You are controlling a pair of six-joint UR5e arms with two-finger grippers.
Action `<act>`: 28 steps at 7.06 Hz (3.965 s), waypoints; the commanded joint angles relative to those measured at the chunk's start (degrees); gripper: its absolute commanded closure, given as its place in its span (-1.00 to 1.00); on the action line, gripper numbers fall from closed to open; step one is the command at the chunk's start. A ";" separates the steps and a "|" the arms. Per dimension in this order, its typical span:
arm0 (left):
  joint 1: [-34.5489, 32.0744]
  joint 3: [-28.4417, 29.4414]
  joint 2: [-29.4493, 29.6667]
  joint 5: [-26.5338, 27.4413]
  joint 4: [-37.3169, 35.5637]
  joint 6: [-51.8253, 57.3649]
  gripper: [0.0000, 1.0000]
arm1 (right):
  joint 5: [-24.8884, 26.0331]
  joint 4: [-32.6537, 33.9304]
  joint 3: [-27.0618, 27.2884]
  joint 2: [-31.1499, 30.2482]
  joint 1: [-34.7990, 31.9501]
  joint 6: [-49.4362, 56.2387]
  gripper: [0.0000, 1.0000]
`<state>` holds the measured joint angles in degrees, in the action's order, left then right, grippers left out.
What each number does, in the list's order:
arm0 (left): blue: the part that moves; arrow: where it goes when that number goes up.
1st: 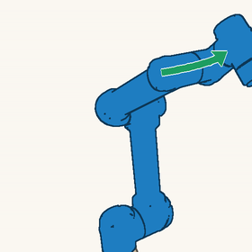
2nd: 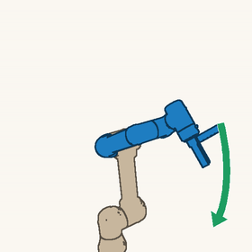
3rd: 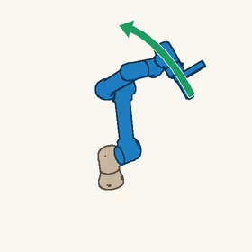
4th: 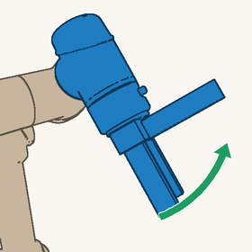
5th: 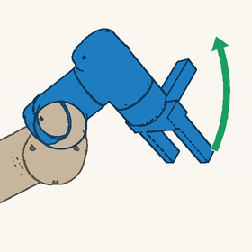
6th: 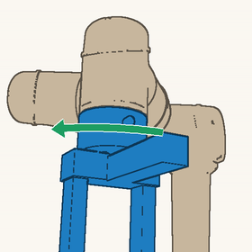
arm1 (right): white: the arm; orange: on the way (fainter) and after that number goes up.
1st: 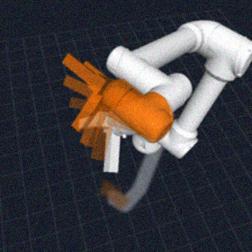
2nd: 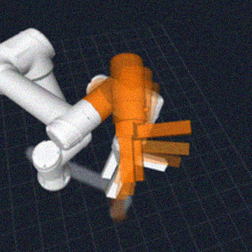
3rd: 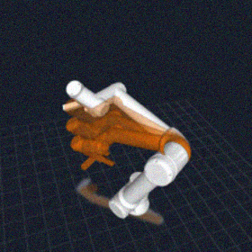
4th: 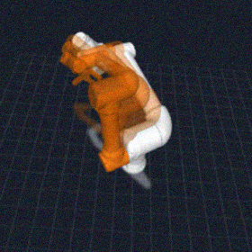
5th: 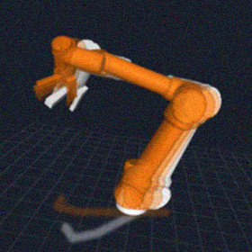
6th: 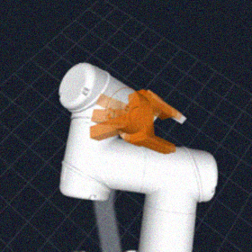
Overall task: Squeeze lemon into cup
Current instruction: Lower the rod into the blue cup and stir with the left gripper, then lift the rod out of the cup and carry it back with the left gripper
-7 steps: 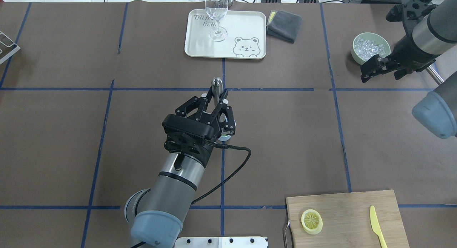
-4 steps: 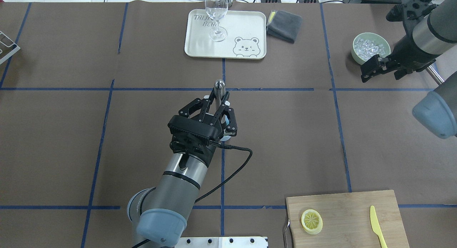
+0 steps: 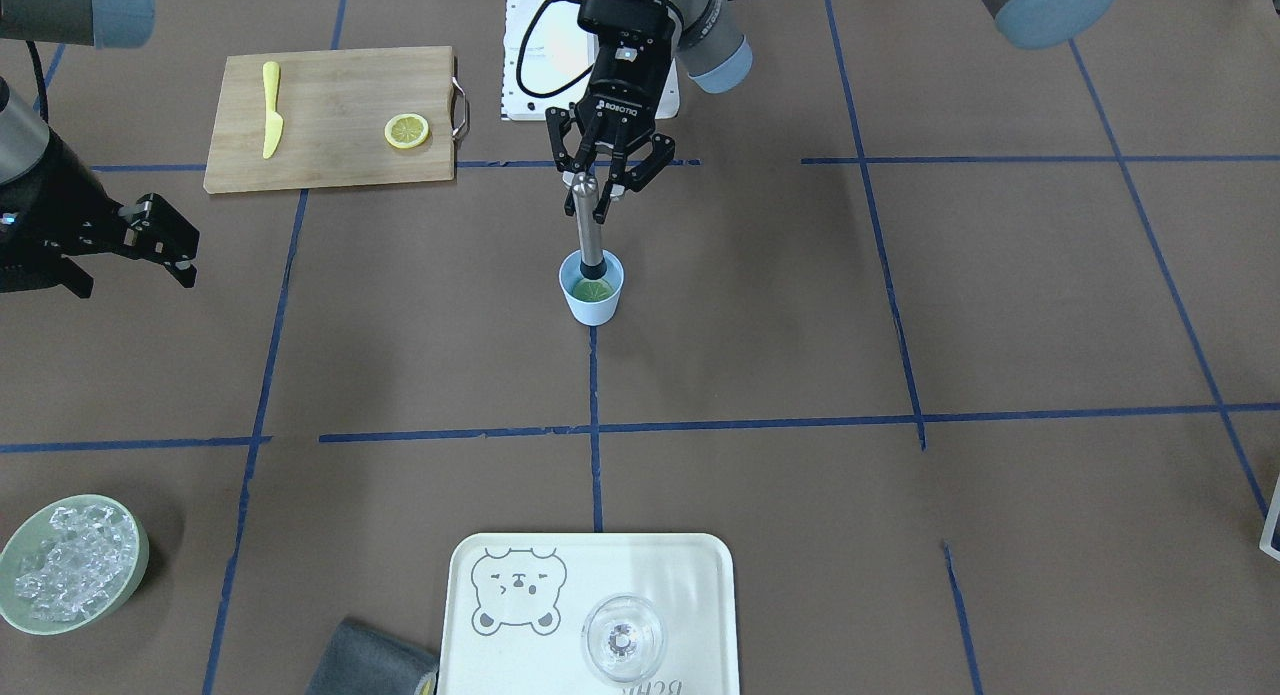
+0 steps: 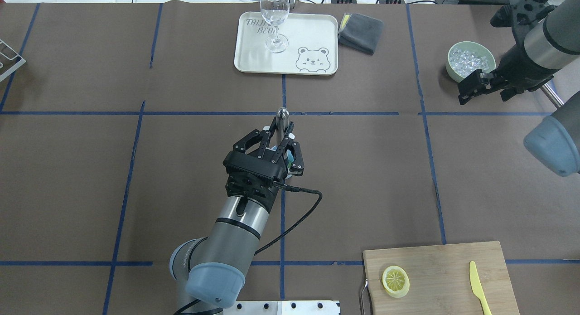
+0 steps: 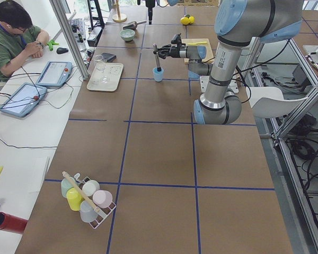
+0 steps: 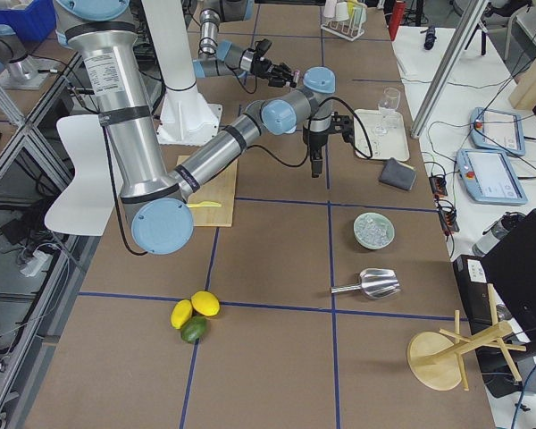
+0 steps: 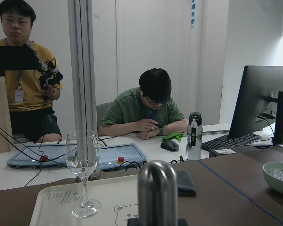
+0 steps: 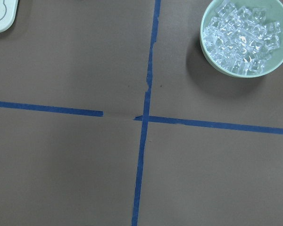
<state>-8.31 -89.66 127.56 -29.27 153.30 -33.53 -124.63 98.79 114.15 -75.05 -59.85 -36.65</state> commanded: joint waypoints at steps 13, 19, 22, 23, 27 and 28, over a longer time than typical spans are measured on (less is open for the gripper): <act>-1.00 3.79 1.10 -2.29 0.77 -0.05 1.00 | 0.00 0.00 0.37 0.08 -0.09 0.00 -1.00; -6.37 -10.95 -1.95 -10.36 3.14 6.80 1.00 | 0.00 0.00 0.81 0.17 -0.62 -0.09 -1.00; -14.68 -16.33 -8.36 -31.82 2.53 7.78 1.00 | 0.09 0.00 0.72 0.34 -0.70 -0.09 -1.00; -18.72 -17.90 -11.08 -41.21 2.44 7.17 1.00 | 0.09 0.00 0.72 0.34 -0.79 -0.09 -1.00; -31.84 -21.50 -16.56 -77.35 -10.93 -8.85 1.00 | 0.09 0.00 0.72 0.43 -0.79 0.00 -1.00; -34.47 -23.96 -21.08 -85.26 -16.05 -10.58 1.00 | 0.09 0.00 0.72 0.52 -0.79 0.00 -1.00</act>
<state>-39.61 -110.88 110.10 -104.42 144.11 -39.63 -124.54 98.79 114.87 -74.61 -60.64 -36.67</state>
